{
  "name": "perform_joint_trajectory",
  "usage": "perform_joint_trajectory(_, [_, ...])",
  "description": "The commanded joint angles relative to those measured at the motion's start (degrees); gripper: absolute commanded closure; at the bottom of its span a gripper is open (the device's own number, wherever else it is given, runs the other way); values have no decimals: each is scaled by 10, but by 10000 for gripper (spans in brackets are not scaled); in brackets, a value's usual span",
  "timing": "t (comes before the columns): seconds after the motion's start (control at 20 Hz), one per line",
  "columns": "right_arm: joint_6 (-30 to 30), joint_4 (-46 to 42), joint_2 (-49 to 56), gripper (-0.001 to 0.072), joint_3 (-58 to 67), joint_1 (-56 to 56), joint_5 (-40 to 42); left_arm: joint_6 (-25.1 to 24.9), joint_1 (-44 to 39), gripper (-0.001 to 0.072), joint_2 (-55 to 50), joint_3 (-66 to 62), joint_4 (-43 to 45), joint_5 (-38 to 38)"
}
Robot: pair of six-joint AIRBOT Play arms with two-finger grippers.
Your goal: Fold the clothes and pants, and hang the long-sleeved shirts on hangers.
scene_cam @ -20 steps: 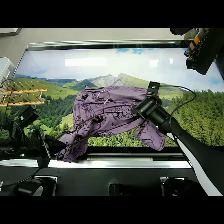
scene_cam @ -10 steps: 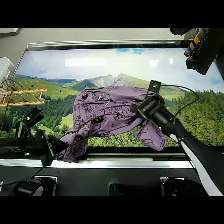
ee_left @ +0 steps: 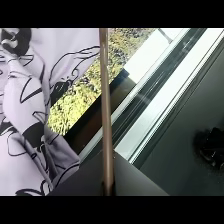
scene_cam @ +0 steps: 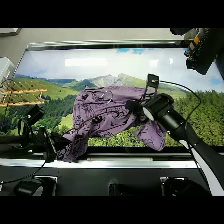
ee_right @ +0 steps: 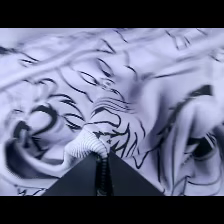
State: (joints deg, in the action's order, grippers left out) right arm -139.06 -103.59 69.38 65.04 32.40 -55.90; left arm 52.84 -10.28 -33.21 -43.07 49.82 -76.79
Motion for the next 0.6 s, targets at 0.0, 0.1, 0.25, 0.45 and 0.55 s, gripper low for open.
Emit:
perform_joint_trajectory(0.0, [21,10,-25,669,1,0,22,-7,-8,684,-12,0,-6,11])
perform_joint_trajectory(0.1, [45,26,-36,669,1,0,28,-18,-25,685,-21,0,-8,33])
perform_joint_trajectory(0.25, [81,71,-52,669,1,0,36,-19,-64,685,-42,0,-9,78])
perform_joint_trajectory(0.45, [119,110,-80,669,1,1,31,-19,-120,685,-79,0,-30,156])
perform_joint_trajectory(0.55, [119,110,-99,669,1,0,18,-19,-142,685,-98,0,-37,195])
